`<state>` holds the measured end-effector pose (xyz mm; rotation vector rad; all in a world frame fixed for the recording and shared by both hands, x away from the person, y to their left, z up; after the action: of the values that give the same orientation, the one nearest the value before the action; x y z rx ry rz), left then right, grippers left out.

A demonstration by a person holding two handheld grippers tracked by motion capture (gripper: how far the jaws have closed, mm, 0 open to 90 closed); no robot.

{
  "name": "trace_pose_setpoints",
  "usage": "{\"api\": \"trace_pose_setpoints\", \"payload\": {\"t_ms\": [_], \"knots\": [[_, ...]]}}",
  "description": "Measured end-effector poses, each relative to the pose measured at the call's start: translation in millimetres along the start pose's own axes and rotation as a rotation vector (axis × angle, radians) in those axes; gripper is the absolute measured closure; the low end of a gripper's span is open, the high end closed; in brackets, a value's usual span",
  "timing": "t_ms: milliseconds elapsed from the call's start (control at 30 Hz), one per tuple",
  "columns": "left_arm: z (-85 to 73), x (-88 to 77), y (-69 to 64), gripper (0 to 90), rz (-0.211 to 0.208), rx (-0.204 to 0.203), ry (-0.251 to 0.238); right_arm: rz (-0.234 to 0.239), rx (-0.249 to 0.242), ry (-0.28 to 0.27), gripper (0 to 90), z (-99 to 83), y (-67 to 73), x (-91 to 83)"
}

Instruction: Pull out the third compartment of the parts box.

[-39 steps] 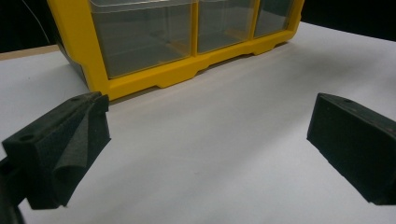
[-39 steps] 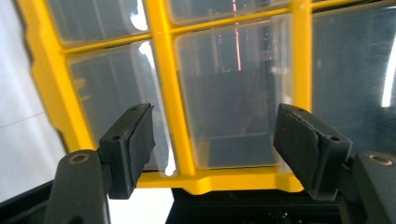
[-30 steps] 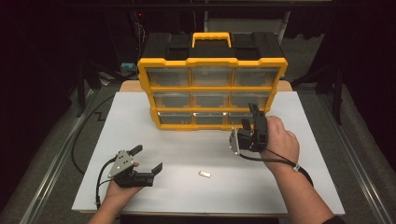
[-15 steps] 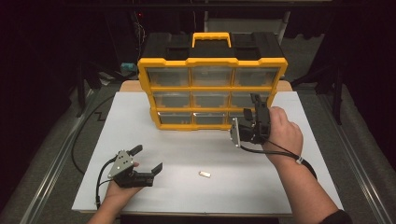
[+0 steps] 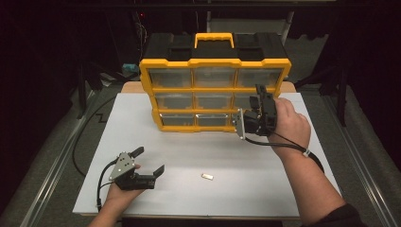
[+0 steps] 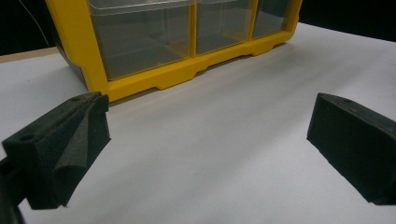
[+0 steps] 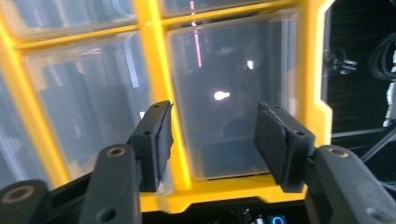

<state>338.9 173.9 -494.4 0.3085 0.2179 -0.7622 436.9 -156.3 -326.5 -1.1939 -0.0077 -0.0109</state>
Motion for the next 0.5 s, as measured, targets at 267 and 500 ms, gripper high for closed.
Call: {"api": "trace_pose_setpoints", "payload": {"t_ms": [267,500], "knots": [[0.0,-0.3,0.2,0.5,0.000,0.001,0.000,-0.053,0.001,-0.016,60.7,6.3,-19.1,6.4],[-0.2,-0.8,0.4,0.4,0.000,0.003,0.003,-0.082,-0.012,-0.011,67.6,9.4,-30.5,10.3]]}}
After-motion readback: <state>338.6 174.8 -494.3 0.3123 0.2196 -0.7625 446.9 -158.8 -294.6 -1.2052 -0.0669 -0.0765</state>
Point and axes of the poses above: each handheld gripper's, and its own axes: x roughly forward along the jaws, z roughly out of its top, y roughly to its left, the point moved 7 cm from there along x, roughly forward along the jaws, and after that the axes turned 14 degrees about x, right-handed, at the moved point
